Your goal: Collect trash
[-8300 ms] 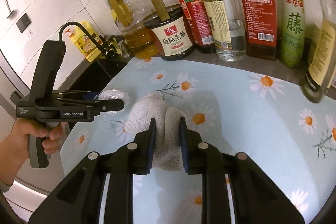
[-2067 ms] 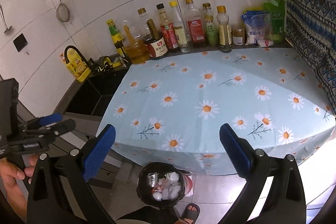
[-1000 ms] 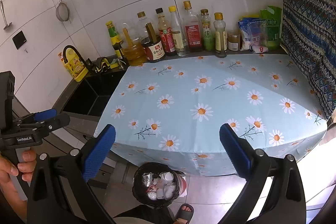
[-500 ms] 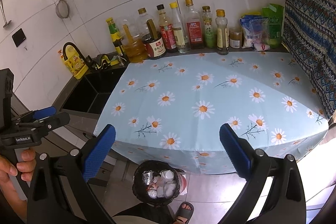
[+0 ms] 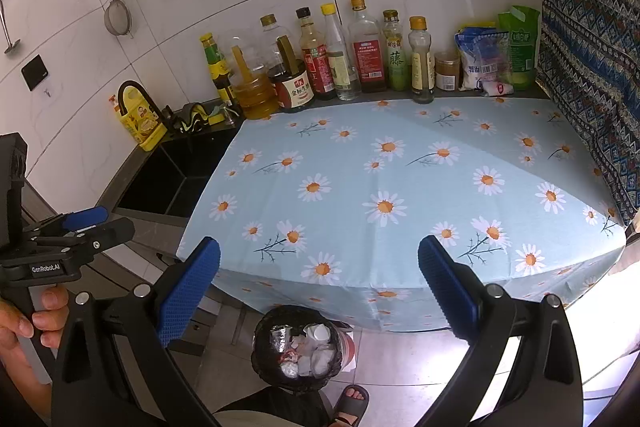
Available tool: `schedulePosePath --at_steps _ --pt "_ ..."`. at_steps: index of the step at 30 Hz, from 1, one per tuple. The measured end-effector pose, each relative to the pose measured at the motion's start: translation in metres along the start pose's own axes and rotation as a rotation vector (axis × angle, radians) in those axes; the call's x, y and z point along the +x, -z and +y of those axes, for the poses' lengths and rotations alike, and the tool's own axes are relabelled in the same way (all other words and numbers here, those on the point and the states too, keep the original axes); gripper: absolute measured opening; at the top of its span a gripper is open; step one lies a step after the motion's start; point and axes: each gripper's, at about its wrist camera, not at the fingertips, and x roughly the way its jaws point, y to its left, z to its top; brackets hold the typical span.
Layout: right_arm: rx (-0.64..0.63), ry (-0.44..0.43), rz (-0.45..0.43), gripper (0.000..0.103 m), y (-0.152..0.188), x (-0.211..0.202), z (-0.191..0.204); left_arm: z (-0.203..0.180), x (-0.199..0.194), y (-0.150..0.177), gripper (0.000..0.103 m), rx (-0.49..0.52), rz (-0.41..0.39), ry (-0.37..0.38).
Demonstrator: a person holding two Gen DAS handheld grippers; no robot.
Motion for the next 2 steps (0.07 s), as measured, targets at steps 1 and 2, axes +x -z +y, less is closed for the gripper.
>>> schedulePosePath --at_steps 1,2 --pt "0.002 -0.001 0.002 0.098 0.0005 0.0001 -0.0001 0.0006 0.0005 -0.0001 0.096 0.000 0.001 0.000" --pt "0.002 -0.001 0.002 0.098 -0.0009 0.0006 -0.0005 0.0012 0.0007 -0.0002 0.096 -0.004 0.002 0.002"
